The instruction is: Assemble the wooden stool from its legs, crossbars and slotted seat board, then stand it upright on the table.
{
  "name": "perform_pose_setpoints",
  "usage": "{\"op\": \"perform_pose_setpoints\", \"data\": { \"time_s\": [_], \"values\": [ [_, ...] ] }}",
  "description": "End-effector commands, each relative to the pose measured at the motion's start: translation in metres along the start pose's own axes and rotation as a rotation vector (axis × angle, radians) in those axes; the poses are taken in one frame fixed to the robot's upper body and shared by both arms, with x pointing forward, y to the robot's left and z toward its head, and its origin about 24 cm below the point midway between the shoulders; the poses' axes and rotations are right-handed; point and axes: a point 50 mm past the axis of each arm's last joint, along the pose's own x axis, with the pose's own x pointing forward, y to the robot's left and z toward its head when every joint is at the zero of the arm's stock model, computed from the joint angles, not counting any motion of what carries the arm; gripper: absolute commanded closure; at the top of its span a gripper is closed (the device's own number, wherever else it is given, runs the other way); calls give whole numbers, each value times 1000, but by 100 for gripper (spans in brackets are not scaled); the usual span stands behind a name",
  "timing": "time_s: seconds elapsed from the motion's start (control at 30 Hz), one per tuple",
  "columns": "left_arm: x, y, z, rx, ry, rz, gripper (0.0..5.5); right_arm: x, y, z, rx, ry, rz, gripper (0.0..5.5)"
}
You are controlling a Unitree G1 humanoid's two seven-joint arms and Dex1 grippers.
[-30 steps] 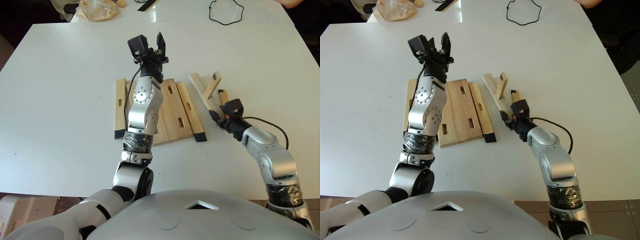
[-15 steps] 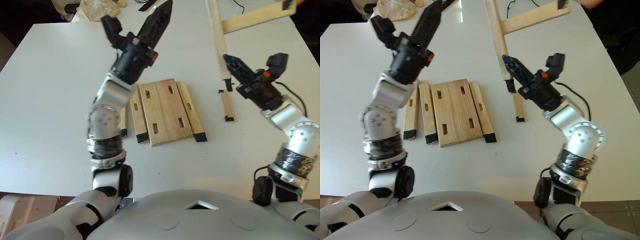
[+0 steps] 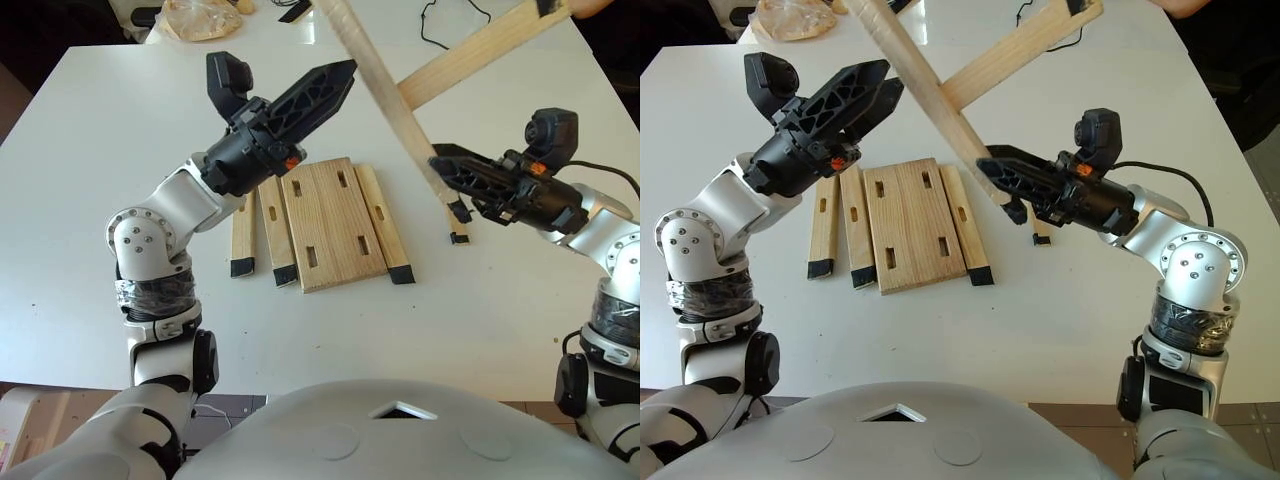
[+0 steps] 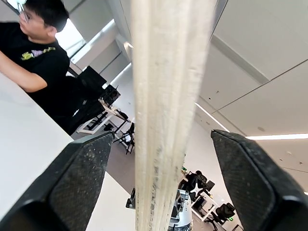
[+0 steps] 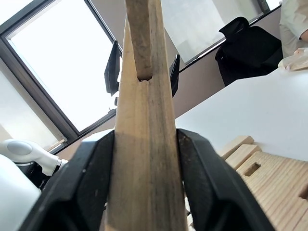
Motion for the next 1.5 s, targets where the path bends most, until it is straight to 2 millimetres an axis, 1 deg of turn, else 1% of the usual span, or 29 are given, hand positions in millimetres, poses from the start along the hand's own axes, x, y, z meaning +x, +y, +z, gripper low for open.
{"op": "perform_pose_setpoints", "data": {
  "time_s": [0.03,0.23,0.4,0.57,0.6,0.67,0.9,1.13,1.23,1.27,1.33,1.43,1.5],
  "values": [
    [4,-5,-1,7,53,-16,176,-1,2,-6,-10,41,9,347],
    [5,-6,-9,0,98,-24,176,2,4,-15,4,50,26,347],
    [5,-5,-11,-4,121,-21,176,5,5,-22,12,55,32,347],
    [6,-4,-11,4,132,-19,176,6,5,-24,18,58,34,347],
    [6,-4,-11,5,132,-18,195,6,5,-24,17,66,34,347],
    [6,-4,-12,10,132,-17,213,5,4,-25,19,74,32,347],
    [4,-4,-16,33,149,-15,325,6,3,-29,27,88,26,347],
    [2,-4,-8,110,94,-7,331,-1,-1,-32,44,110,-10,347],
    [1,-3,-7,124,77,-10,335,-2,-7,-32,19,108,-58,347],
    [1,-2,-6,129,67,-4,335,-1,-10,-31,-7,100,-81,311],
    [-1,0,-5,145,54,9,335,-1,-13,-28,-43,76,-95,283],
    [-2,1,-2,176,40,27,335,-1,-14,-26,-43,53,-90,237],
    [-4,3,0,207,27,53,337,-2,-18,-25,-43,37,-128,206]
  ]
}}
